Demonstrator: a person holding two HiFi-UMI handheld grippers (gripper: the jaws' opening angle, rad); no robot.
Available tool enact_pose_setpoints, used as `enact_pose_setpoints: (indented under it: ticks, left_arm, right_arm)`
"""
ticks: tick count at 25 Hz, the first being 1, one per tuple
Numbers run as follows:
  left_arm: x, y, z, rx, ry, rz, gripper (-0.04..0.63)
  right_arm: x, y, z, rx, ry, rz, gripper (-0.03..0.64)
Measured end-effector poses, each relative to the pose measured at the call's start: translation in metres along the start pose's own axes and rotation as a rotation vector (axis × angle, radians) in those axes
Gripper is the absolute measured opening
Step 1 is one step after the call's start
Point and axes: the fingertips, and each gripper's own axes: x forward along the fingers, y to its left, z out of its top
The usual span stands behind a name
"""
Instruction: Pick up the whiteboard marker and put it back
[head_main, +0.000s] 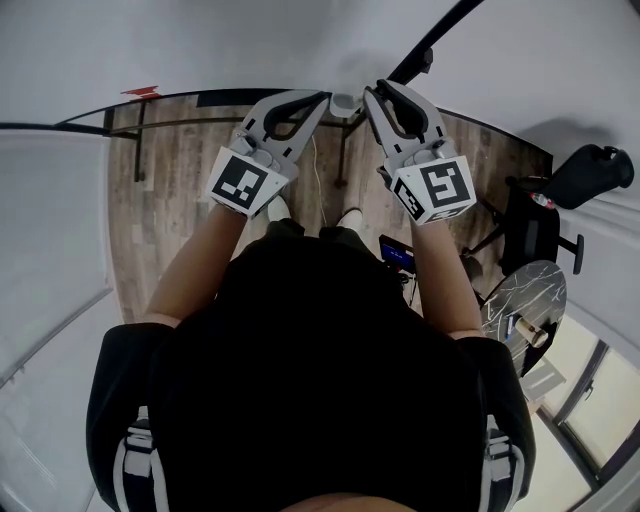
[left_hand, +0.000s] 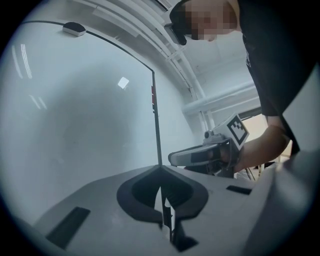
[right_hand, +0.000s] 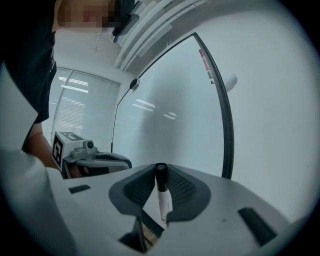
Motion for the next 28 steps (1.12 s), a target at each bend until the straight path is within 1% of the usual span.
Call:
enact_pose_setpoints:
  ticks: [5, 11, 18, 26, 28]
  left_arm:
    - [0.007, 0.01, -0.018, -0.009, -0.002, 0.004, 0.003]
    - [0.012, 0.018, -0.039, -0.056, -0.001, 0.004, 0.003]
    - [0.014, 0.022, -0.057, -0.054, 0.032, 0.009, 0.003]
    - [0.008, 0.023, -0.068, -0.06, 0.055, 0.008, 0.003]
    - [0.007, 0.024, -0.07, -0.073, 0.058, 0.012, 0.003]
  right_arm:
    - [0.025, -0.013, -0.034, -0.008, 0.032, -0.026, 0.071]
    - [0.05, -0.016, -0.077, -0.023, 0.06, -0.028, 0.072]
    - [0.073, -0.024, -0.139, -0.064, 0.143, -0.043, 0.072]
    - [0.09, -0.016, -0.195, -0.143, 0.25, 0.004, 0.074]
    - [0.093, -0.016, -0.207, -0.164, 0.275, 0.009, 0.074]
